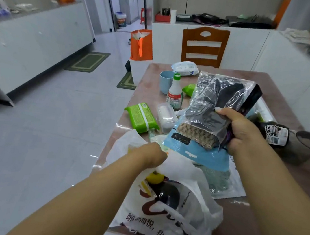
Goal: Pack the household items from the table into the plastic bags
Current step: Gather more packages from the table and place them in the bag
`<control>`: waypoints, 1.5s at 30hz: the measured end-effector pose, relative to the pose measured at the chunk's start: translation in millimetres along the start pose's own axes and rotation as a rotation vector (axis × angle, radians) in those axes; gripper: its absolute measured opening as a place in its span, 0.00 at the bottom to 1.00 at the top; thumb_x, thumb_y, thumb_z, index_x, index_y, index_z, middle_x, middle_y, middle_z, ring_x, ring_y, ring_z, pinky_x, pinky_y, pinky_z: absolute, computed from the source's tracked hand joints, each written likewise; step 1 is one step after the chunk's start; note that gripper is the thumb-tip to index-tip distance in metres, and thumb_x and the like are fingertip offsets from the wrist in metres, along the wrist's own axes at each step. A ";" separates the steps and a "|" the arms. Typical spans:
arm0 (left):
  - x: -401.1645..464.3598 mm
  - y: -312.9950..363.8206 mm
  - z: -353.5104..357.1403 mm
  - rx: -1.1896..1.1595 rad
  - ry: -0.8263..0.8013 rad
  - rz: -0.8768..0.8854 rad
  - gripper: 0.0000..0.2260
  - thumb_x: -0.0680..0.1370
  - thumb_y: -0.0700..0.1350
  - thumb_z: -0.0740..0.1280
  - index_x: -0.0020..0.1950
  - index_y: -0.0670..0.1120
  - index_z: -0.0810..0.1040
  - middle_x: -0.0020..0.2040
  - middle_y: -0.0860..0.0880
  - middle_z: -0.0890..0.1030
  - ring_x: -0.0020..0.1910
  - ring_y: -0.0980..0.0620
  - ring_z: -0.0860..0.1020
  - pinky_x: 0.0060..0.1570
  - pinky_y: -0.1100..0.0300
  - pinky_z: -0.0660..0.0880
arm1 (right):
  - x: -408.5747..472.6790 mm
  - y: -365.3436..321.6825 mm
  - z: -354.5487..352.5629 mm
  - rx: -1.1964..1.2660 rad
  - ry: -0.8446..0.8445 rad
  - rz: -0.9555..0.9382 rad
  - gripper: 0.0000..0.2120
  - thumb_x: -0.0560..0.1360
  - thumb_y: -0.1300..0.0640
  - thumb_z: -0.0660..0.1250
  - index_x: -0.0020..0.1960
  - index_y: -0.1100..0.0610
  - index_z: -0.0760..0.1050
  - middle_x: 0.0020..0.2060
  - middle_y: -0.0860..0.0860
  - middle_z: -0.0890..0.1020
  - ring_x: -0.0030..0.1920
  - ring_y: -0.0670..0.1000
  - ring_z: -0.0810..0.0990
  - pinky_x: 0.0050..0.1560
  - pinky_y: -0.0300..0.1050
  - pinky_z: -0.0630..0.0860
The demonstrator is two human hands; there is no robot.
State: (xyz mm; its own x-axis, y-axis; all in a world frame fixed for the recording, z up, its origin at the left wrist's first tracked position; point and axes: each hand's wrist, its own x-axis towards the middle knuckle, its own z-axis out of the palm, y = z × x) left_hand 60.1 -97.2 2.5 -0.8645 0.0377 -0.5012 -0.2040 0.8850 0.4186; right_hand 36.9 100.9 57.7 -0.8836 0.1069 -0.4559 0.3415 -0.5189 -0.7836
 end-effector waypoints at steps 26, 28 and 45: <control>-92.9 -80.4 -114.2 -1.417 0.146 -0.003 0.25 0.78 0.62 0.56 0.53 0.38 0.73 0.55 0.38 0.75 0.17 0.57 0.63 0.15 0.71 0.59 | -29.1 52.0 45.0 -1.613 -0.761 -0.143 0.31 0.56 0.53 0.81 0.57 0.49 0.76 0.50 0.48 0.84 0.49 0.51 0.82 0.56 0.49 0.78; -97.9 -73.1 -114.4 -1.395 0.118 0.008 0.30 0.77 0.64 0.55 0.57 0.37 0.73 0.59 0.37 0.75 0.18 0.57 0.63 0.15 0.71 0.58 | -32.4 59.2 59.5 -1.759 -0.874 -0.117 0.30 0.57 0.51 0.81 0.57 0.50 0.77 0.51 0.48 0.84 0.51 0.52 0.82 0.57 0.49 0.77; -97.5 -42.2 -113.4 -1.086 0.202 -0.024 0.29 0.78 0.63 0.56 0.54 0.37 0.77 0.54 0.38 0.82 0.21 0.54 0.65 0.23 0.63 0.67 | -63.2 109.7 72.4 -1.580 -0.774 -0.317 0.26 0.82 0.42 0.48 0.65 0.57 0.74 0.65 0.57 0.76 0.64 0.57 0.74 0.64 0.49 0.67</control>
State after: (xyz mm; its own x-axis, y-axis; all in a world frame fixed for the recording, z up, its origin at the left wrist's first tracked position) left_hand 100.9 -190.9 119.6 -0.8937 -0.1381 -0.4269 -0.4314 0.0026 0.9022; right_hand 107.0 -24.1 31.1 -0.7452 -0.5933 -0.3045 -0.3133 0.7146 -0.6255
